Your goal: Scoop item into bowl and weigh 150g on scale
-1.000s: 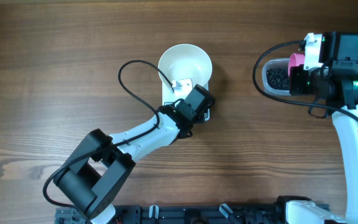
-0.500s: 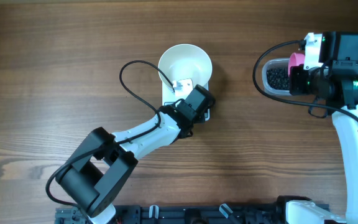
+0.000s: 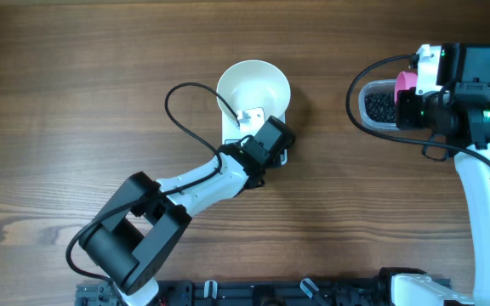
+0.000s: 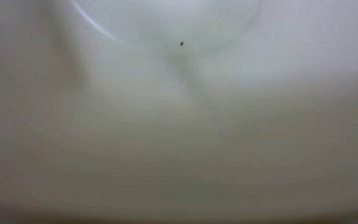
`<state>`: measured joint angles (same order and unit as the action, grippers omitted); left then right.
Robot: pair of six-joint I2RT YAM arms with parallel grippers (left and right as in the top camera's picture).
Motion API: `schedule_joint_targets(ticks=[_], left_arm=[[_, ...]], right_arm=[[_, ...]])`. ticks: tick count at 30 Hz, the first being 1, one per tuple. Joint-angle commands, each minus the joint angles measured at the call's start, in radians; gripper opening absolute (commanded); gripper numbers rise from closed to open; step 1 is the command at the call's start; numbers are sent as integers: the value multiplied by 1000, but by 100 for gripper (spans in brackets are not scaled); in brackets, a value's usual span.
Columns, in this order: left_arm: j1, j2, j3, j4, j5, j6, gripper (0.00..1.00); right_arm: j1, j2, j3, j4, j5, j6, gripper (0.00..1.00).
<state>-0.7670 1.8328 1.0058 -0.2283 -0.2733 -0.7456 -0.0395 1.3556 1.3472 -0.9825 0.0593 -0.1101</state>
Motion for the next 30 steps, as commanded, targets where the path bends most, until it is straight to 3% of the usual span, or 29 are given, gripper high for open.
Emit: schedule_joint_targets(ticks=[1, 11, 23, 30], left_arm=[[-4, 32, 12, -16, -23, 9, 4], [-4, 10, 14, -53, 23, 52, 4], [-3, -322, 17, -189, 71, 62, 4], [-8, -311, 8, -243, 71, 61, 4]], right_arm=[[-1, -13, 16, 5, -16, 8, 4], [-1, -13, 16, 3, -16, 22, 4], [-1, -13, 16, 9, -70, 62, 4], [-1, -13, 16, 22, -95, 61, 4]])
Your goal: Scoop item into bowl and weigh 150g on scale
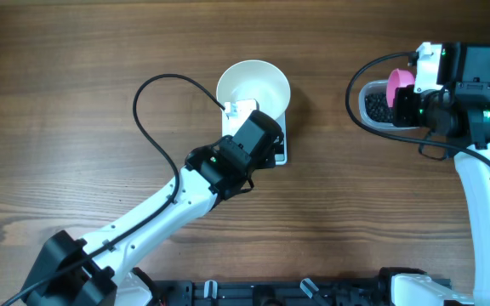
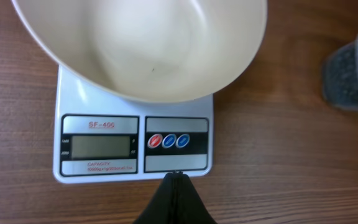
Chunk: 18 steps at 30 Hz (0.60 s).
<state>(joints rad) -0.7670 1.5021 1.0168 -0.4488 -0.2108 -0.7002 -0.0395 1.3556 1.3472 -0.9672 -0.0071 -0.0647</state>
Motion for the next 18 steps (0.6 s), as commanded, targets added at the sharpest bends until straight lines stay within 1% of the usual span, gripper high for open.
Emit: schedule_joint_targets(ticks=[1, 7, 12, 18], left_arm=[[-13, 23, -3, -34, 8, 16, 4], [-39, 24, -13, -29, -11, 11, 4], [-70, 31, -55, 34, -25, 11, 4], [-72, 74, -56, 39, -34, 11, 4]], right_arm=[[-1, -13, 16, 13, -29, 16, 4], [-1, -13, 16, 13, -79, 15, 4], [-1, -13, 16, 7, -81, 16, 4], [-1, -13, 16, 6, -81, 16, 4]])
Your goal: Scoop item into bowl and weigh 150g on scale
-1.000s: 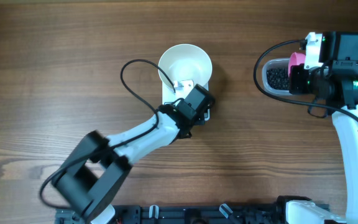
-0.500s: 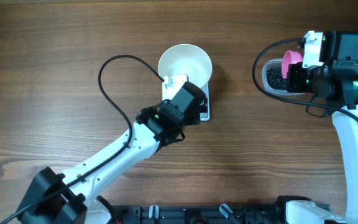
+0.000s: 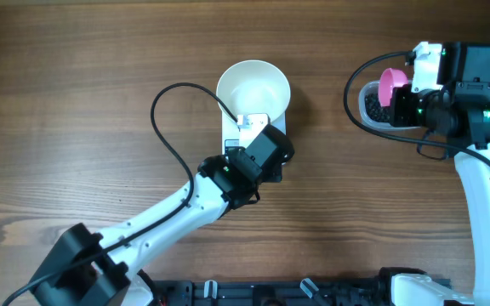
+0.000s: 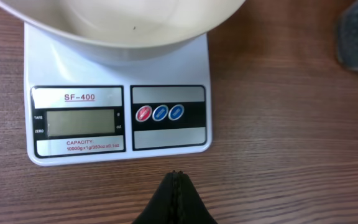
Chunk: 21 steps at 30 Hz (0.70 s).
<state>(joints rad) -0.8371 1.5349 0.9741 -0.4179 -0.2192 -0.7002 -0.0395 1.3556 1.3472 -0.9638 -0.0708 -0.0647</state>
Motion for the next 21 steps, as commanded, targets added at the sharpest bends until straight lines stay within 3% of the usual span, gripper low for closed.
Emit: schedule_joint_targets(ticks=[1, 13, 21], left_arm=[[-2, 61, -13, 17, -26, 11, 4], [-2, 208, -13, 136, -52, -14, 4], [0, 228, -13, 145, -168, -14, 4]], right_arm=[[-1, -13, 16, 5, -18, 16, 4], [-1, -13, 16, 14, -17, 15, 4], [-1, -13, 16, 14, -17, 16, 4]])
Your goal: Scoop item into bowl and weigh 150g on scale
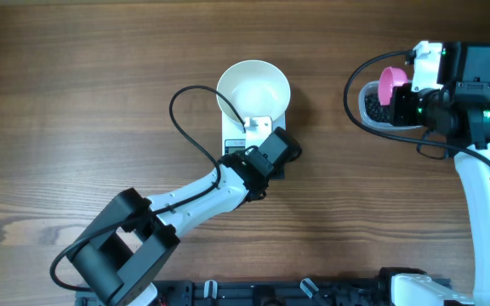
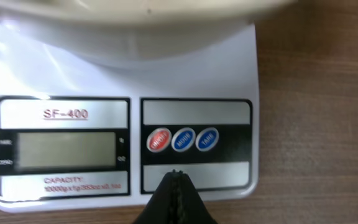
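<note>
A white bowl (image 1: 253, 87) stands on the white scale (image 2: 123, 68), which has a blank display (image 2: 67, 149) and a red button (image 2: 159, 140) beside two blue ones. My left gripper (image 2: 176, 177) is shut and empty, its tips over the scale's front panel just below the buttons. In the overhead view the left gripper (image 1: 262, 140) covers most of the scale (image 1: 230, 136). My right gripper (image 1: 411, 89) is shut on a pink scoop (image 1: 390, 83) over a clear container of dark granules (image 1: 374, 106).
The bowl's underside (image 2: 135, 9) fills the top of the left wrist view. The left arm's black cable (image 1: 181, 115) loops over the wood left of the scale. Brown wooden tabletop (image 1: 75, 102) lies all around.
My left gripper, still shut, has moved forward from just off the scale's front edge to over its front panel below the buttons. The right gripper and scoop have hardly moved.
At first the left wrist view was pressed close to the white bowl and showed only white. Then the gripper stood back, shut, with bowl and scale in view. It has since come close to the scale's panel. Meanwhile the pink scoop has tilted up over the container.
</note>
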`<state>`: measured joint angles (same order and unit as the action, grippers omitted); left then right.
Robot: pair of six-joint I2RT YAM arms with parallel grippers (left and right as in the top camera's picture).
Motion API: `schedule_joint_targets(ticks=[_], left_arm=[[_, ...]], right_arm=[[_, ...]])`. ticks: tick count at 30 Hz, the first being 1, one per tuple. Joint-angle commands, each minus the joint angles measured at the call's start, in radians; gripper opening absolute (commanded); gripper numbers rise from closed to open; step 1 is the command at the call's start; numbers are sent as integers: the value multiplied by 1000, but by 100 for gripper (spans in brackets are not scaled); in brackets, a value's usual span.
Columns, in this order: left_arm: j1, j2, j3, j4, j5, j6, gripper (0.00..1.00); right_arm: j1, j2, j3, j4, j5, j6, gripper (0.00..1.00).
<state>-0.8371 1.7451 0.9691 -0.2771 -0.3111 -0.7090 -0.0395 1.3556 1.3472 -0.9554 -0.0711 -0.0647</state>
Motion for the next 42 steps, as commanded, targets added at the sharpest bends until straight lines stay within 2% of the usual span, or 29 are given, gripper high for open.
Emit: schedule_joint_targets(ticks=[1, 24, 42], left_arm=[[0, 23, -8, 6, -76, -5, 4], [41, 84, -8, 103, -83, -5, 4], [41, 103, -10, 98, -45, -5, 4]], right_arm=[[-1, -13, 16, 6, -17, 15, 5], [-1, -13, 16, 20, -17, 16, 4], [-1, -13, 16, 20, -17, 15, 4]])
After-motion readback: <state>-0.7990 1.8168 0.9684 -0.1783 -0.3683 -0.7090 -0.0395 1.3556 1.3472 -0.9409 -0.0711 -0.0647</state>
